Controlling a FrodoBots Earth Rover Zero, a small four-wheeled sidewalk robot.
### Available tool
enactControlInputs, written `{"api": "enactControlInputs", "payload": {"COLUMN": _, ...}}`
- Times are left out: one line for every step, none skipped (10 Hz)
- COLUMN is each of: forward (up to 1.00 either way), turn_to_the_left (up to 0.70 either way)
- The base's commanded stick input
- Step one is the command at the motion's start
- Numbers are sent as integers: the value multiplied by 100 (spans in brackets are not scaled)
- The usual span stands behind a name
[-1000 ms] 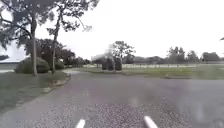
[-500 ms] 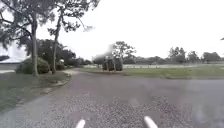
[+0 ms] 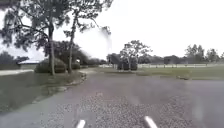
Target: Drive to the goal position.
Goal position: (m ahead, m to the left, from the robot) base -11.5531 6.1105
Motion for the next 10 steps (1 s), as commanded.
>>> {"api": "enactControlInputs", "payload": {"forward": 0, "turn_to_the_left": 65}}
{"api": "enactControlInputs", "payload": {"forward": 0, "turn_to_the_left": 65}}
{"api": "enactControlInputs", "payload": {"forward": 0, "turn_to_the_left": 65}}
{"api": "enactControlInputs", "payload": {"forward": 0, "turn_to_the_left": 65}}
{"api": "enactControlInputs", "payload": {"forward": 0, "turn_to_the_left": 65}}
{"api": "enactControlInputs", "payload": {"forward": 0, "turn_to_the_left": 65}}
{"api": "enactControlInputs", "payload": {"forward": 0, "turn_to_the_left": 65}}
{"api": "enactControlInputs", "payload": {"forward": 0, "turn_to_the_left": 65}}
{"api": "enactControlInputs", "payload": {"forward": 0, "turn_to_the_left": 65}}
{"api": "enactControlInputs", "payload": {"forward": 0, "turn_to_the_left": 65}}
